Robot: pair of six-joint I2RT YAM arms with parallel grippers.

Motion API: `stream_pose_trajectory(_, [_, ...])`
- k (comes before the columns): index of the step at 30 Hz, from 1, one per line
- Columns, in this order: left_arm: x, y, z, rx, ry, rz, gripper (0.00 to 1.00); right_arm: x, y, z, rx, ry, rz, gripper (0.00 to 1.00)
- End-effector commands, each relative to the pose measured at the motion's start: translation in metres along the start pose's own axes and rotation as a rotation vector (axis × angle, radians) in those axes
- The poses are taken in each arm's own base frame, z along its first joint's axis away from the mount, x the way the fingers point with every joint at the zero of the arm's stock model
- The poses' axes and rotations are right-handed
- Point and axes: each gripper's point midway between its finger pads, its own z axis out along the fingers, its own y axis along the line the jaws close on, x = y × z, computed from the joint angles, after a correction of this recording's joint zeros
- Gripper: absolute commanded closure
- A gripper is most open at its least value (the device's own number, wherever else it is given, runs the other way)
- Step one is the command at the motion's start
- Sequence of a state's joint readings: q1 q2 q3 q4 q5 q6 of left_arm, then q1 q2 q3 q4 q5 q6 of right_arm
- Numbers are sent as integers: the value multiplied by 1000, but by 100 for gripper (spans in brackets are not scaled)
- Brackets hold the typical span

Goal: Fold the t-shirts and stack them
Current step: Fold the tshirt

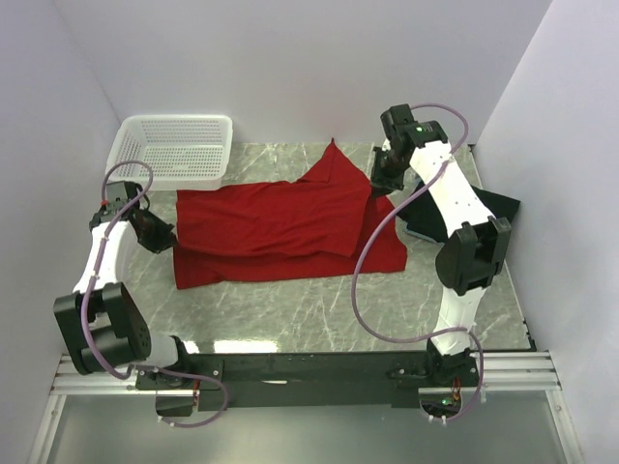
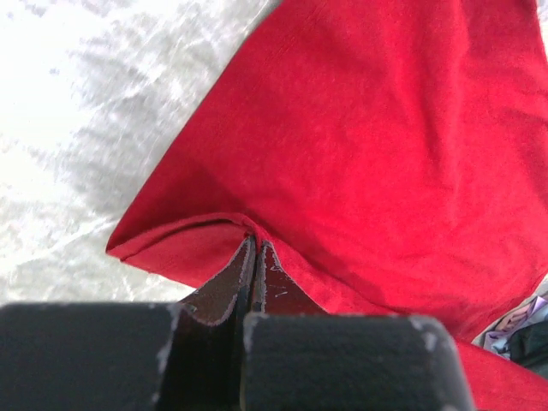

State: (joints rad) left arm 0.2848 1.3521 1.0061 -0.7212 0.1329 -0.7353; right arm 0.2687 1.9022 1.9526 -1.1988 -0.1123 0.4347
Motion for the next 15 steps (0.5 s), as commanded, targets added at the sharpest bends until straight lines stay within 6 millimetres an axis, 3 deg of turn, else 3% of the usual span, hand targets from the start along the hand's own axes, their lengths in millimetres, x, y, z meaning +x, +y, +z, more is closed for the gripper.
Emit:
stream_pose_trajectory(1, [-19, -14, 1, 39, -39, 43, 100, -22, 0, -11, -5, -61, -23, 100])
stream_pose_trajectory(15, [-21, -11, 29, 27, -9, 85, 100, -36, -7, 11, 18, -58, -32, 100])
